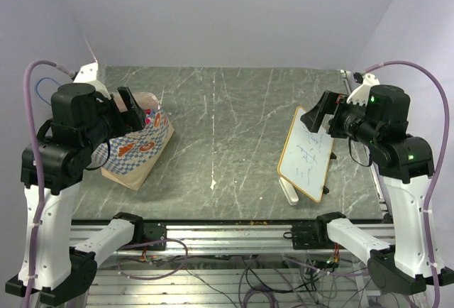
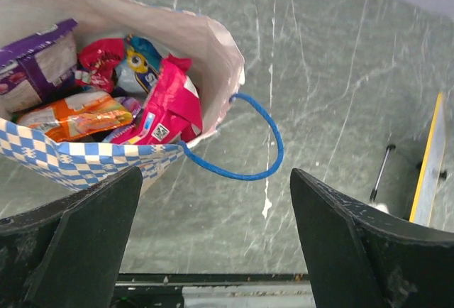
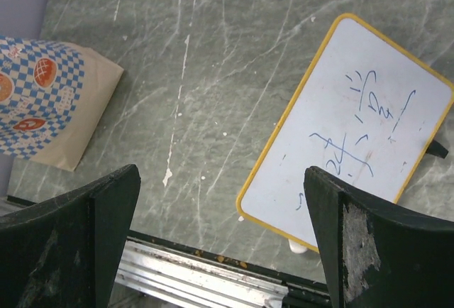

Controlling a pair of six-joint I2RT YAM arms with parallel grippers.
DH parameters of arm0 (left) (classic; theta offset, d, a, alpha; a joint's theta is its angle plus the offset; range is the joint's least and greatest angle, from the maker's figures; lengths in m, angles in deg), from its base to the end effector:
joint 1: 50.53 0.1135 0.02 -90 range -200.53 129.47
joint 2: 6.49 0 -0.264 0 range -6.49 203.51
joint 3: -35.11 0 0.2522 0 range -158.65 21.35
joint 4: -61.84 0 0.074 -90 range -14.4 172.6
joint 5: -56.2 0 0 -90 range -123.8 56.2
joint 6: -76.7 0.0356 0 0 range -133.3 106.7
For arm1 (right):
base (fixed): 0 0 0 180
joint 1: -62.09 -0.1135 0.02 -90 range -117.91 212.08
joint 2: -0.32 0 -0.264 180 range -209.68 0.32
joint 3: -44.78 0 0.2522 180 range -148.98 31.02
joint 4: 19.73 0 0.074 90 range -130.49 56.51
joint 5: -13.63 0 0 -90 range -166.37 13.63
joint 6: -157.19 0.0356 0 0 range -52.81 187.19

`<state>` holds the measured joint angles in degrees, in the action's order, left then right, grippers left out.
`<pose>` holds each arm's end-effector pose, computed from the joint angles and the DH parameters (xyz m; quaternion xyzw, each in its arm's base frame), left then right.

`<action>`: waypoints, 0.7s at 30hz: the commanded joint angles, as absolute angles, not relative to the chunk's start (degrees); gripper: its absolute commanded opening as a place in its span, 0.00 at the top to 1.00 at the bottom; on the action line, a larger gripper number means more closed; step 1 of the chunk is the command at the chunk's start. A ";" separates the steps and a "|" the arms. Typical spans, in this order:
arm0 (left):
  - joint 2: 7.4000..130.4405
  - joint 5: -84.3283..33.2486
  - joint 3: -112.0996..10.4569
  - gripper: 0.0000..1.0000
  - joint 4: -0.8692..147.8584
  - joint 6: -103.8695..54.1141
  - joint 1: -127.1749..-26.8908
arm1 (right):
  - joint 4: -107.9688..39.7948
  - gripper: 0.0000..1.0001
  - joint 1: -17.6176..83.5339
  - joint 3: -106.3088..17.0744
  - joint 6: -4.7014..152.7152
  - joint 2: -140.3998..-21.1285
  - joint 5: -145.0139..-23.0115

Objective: Take the snacks out of the paper bag
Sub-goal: Move the paper bag to the center of the board.

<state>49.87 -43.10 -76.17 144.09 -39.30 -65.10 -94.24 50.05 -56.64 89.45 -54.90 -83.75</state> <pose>0.1134 -0.0235 0.4896 -0.1267 0.8429 -0.1148 0.5102 0.1362 0.0337 0.4605 0.0434 0.8563 0.2037 0.4726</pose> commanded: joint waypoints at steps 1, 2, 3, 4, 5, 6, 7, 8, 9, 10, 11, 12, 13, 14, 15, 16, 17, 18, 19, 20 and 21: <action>49.98 -34.37 -73.23 0.04 142.24 -33.45 -65.77 | -95.95 0.00 50.43 -61.54 85.03 -56.85 -85.30; 50.06 -32.56 -72.57 0.03 141.54 -32.06 -65.76 | -95.90 0.00 50.28 -62.07 84.69 -57.02 -84.80; 50.42 -30.77 -72.03 0.03 141.08 -30.51 -65.79 | -95.70 0.00 50.15 -62.06 84.66 -56.92 -84.14; 51.43 -29.17 -71.98 0.04 140.97 -27.79 -65.81 | -95.26 0.00 50.18 -61.81 84.56 -56.82 -84.09; 52.40 -28.03 -72.41 0.06 141.35 -25.47 -65.82 | -95.00 0.00 50.14 -61.50 84.37 -56.82 -84.38; 53.59 -28.00 -73.27 0.08 142.14 -23.79 -65.83 | -94.75 0.00 50.13 -61.20 84.32 -56.86 -84.63; 54.57 -28.73 -74.17 0.09 142.91 -22.43 -65.82 | -94.53 0.00 50.13 -60.95 84.33 -56.97 -84.82; 55.20 -29.33 -74.79 0.09 143.17 -21.05 -65.82 | -94.38 0.00 50.13 -60.89 84.41 -57.17 -84.98; 55.57 -30.42 -75.08 0.09 143.12 -19.99 -65.90 | -94.20 0.00 50.13 -60.90 84.57 -57.16 -85.05; 55.83 -31.93 -75.01 0.09 142.88 -19.35 -65.91 | -93.96 0.00 50.13 -60.87 84.59 -57.24 -85.21; 56.14 -33.91 -74.80 0.10 142.83 -19.09 -66.26 | -93.76 0.00 50.16 -60.86 84.55 -57.24 -85.33; 56.66 -35.66 -74.58 0.12 143.09 -19.02 -66.53 | -93.52 0.00 50.18 -60.82 84.48 -57.17 -85.34; 57.22 -37.45 -74.36 0.14 143.66 -19.00 -66.84 | -93.40 0.00 50.14 -60.70 84.49 -57.04 -85.26; 57.81 -38.50 -74.22 0.17 144.28 -19.13 -67.30 | -93.35 0.00 50.15 -60.49 84.55 -56.96 -84.94; 58.14 -38.66 -74.15 0.20 144.82 -19.30 -67.78 | -93.35 0.00 50.13 -60.25 84.78 -56.83 -84.52; 58.19 -38.37 -73.92 0.21 144.88 -19.24 -68.17 | -93.35 0.00 50.13 -60.09 84.95 -56.69 -84.29; 57.73 -38.00 -73.57 0.22 144.65 -19.03 -68.42 | -93.35 0.00 50.13 -59.80 85.14 -56.58 -84.22; 57.56 -38.08 -73.42 0.24 144.52 -19.01 -68.53 | -93.35 0.00 50.13 -59.47 85.50 -56.35 -84.20; 57.36 -38.43 -73.40 0.27 144.51 -19.09 -68.59 | -93.28 0.00 50.13 -59.11 85.93 -56.23 -84.24; 57.39 -38.72 -73.40 0.31 144.58 -19.21 -68.63 | -93.22 0.00 50.13 -58.75 86.37 -55.98 -84.25; 57.43 -38.49 -73.33 0.36 144.67 -19.35 -68.72 | -93.11 0.00 50.13 -58.26 86.84 -55.77 -84.34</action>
